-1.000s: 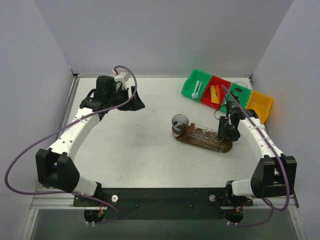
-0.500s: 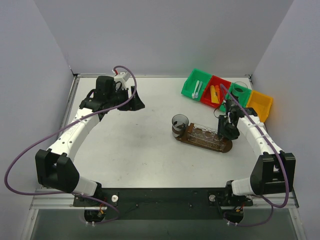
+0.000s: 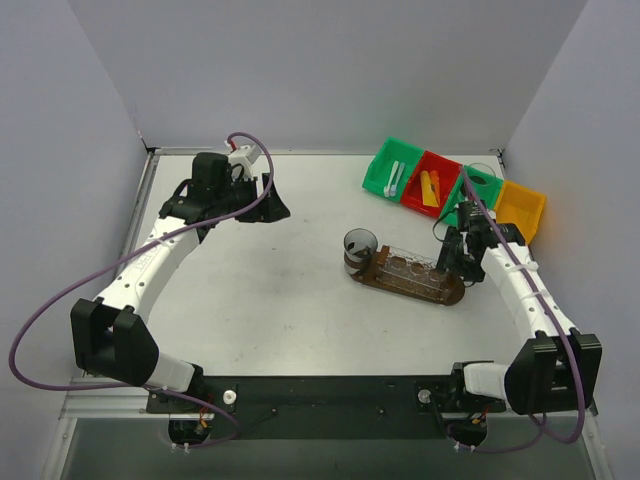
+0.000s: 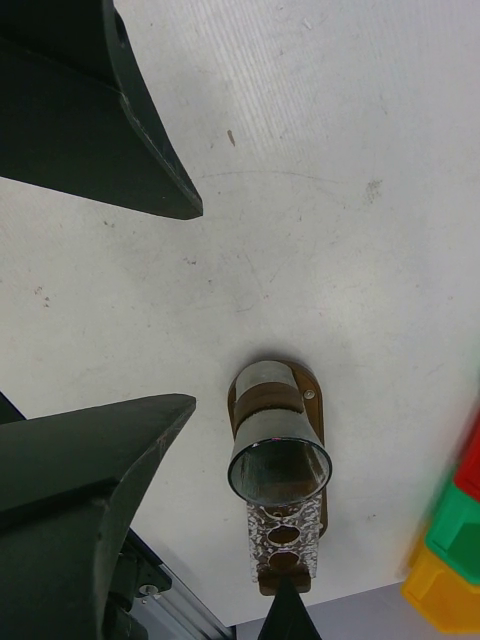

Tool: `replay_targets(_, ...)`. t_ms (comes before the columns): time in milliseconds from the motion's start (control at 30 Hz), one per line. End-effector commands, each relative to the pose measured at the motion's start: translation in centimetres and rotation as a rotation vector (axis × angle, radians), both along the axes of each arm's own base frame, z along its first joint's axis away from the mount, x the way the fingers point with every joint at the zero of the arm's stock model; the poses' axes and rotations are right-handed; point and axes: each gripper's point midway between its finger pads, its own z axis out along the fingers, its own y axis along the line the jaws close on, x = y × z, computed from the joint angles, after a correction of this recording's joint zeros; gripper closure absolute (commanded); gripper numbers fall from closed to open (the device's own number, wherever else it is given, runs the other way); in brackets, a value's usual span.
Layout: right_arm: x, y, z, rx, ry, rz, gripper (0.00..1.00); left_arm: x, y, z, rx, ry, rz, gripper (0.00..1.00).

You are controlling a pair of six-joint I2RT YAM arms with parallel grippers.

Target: Prepare toiletry sets of a toothbrush and toothpaste on the tray

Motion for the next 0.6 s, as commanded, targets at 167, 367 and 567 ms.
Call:
replay_targets(167, -2.0, -0.8, 0.4, -0.033, -0.026, -0.184, 0.52, 0.1, 0.0, 1.8, -0.031, -0.064, -0.007, 0.19)
replay_targets(367, -1.5, 0.2, 0.2, -0.035, -0.019, -0.155, 0.50, 0.0, 0.0, 1.9, -0.035, -0.066, -0.007, 0.19)
replay_targets(567, -1.4, 0.3, -0.4, -0.048, -0.004, -0.166, 0.53, -0.1, 0.0, 2.0, -0.034, -0.070, -0.006, 0.19)
